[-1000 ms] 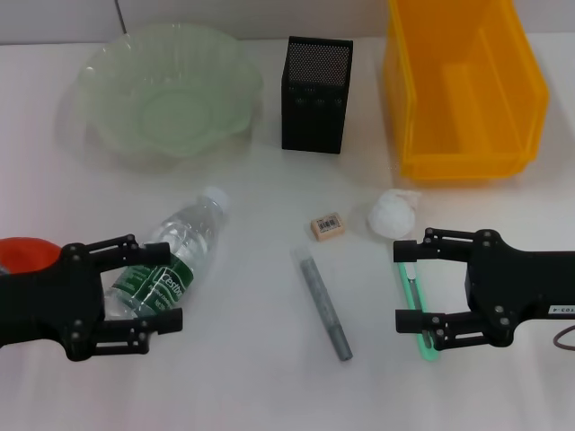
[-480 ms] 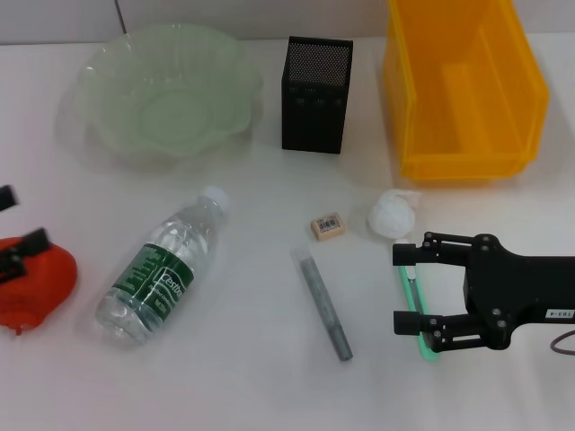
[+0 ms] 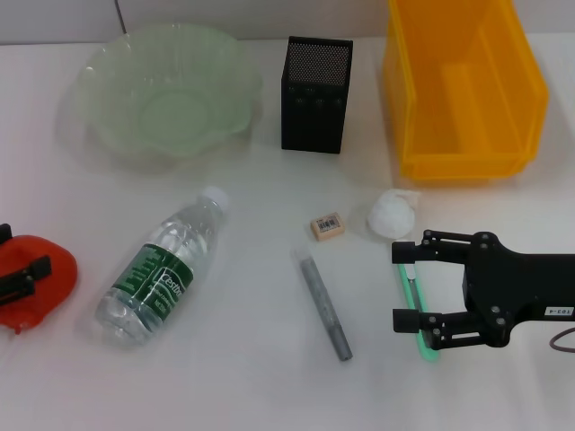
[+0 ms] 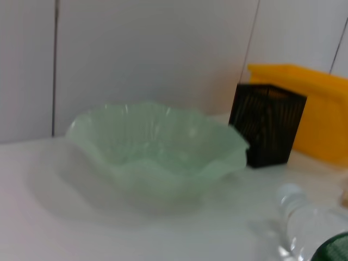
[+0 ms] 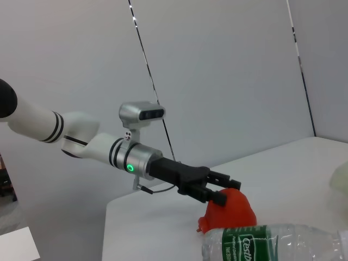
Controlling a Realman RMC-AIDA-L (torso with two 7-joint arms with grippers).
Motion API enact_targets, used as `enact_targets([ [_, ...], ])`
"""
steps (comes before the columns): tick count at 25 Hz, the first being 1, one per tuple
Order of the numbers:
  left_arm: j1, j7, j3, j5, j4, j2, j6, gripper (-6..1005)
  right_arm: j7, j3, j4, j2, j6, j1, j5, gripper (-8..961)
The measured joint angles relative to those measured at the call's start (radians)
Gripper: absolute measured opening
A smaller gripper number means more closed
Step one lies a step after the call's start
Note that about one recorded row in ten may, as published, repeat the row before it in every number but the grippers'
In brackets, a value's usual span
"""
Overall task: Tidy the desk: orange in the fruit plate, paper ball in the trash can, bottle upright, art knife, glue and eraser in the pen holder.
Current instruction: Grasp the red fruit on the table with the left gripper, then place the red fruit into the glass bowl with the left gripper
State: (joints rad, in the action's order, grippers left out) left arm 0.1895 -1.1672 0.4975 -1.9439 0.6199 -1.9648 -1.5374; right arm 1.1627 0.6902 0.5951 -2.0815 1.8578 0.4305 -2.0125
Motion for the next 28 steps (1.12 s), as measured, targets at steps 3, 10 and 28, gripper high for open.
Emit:
enact_targets([
  [3, 0.015, 0.000, -0.001, -0.030, 0.002, -0.016, 0.068, 748, 0.000, 0.000, 0.000, 0.000, 0.000, 0.001, 0.000, 826],
  [10, 0.020, -0.011, -0.006, -0.045, 0.022, -0.023, 0.111, 731, 0.000, 0.000, 0.000, 0.000, 0.000, -0.002, 0.000, 825],
  [28, 0.052, -0.026, -0.035, 0.037, 0.041, -0.040, 0.018, 239, 0.000, 0.000, 0.000, -0.002, -0.024, 0.002, 0.000, 824],
])
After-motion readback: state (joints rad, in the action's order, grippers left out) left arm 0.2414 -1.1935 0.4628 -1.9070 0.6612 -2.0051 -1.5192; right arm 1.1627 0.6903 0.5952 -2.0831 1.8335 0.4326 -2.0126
